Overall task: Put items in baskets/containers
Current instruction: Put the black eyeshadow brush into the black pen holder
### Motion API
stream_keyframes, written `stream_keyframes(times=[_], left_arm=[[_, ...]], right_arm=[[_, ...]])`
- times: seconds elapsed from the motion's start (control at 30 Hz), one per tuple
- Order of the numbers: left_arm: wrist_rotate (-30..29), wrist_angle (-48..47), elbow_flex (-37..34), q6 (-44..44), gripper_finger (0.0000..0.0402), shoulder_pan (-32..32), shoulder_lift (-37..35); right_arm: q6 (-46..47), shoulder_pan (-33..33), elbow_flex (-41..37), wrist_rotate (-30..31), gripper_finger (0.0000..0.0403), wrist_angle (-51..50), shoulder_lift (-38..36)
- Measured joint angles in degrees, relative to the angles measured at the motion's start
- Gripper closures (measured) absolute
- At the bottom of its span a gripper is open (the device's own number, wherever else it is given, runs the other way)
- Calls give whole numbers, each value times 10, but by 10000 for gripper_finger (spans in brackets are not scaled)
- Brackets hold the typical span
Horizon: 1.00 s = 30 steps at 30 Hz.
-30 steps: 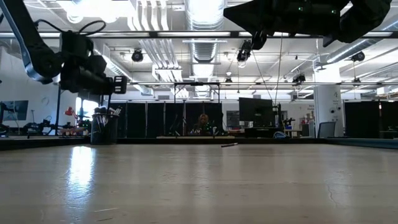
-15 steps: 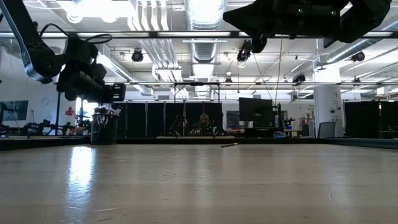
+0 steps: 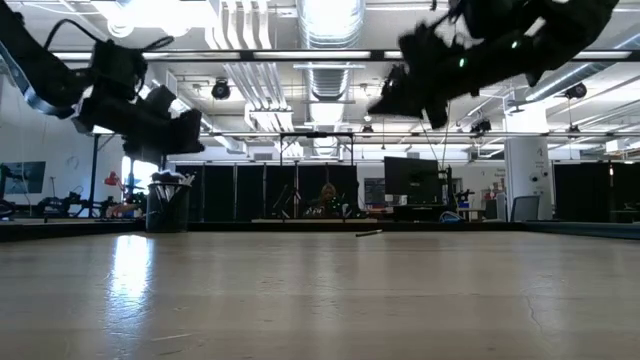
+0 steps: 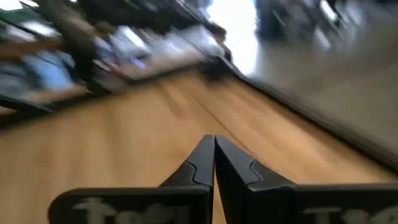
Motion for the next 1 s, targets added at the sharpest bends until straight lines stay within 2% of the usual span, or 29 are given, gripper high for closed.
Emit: stream_keyframes(times=[0.1, 0.27, 0.4, 0.53, 0.83, 1.0], left_arm=[[45, 1, -14, -20, 347, -36, -36], [46, 5, -44, -27, 381, -130, -70], [8, 12, -65, -27, 398, -208, -71], [-21, 36, -75, -19, 401, -274, -64], [-1, 65, -67, -11, 401, -309, -63], [5, 65, -67, -12, 401, -309, -63]], right_arm=[[71, -55, 13, 8, 394, -112, 2], [162, -150, 29, 5, 394, -201, 26], [197, -212, 69, -40, 392, -256, 74], [215, -241, 140, -59, 372, -333, 145], [261, -283, 332, -59, 292, -522, 299], [287, -286, 404, -57, 262, -554, 350]])
